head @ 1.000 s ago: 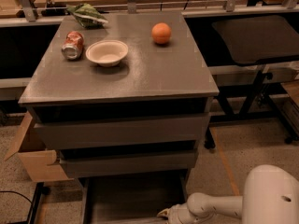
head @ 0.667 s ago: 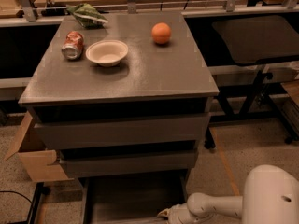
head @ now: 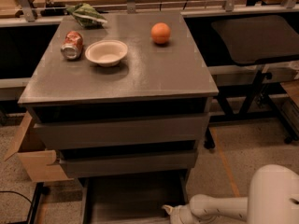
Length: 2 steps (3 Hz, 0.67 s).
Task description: Open bottom drawer
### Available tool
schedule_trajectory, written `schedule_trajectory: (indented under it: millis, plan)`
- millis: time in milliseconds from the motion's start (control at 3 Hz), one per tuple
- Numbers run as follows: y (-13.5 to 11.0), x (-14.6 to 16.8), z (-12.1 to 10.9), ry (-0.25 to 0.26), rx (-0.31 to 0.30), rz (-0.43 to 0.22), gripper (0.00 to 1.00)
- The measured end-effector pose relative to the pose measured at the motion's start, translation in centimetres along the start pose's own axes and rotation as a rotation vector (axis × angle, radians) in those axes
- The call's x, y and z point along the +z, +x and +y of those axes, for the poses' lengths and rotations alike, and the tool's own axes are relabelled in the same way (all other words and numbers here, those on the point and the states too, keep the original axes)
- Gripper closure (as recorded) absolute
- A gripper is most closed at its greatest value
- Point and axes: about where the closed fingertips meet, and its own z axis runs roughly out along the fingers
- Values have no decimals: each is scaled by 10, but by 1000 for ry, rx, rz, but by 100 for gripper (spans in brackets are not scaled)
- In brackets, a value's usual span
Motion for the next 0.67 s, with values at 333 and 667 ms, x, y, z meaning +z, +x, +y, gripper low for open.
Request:
schedule_trajectory:
  millis: [333,667]
  plan:
    - [-20,-46,0,117,-65,-7,0]
    - [-35,-95,3,226,-119,-19,0]
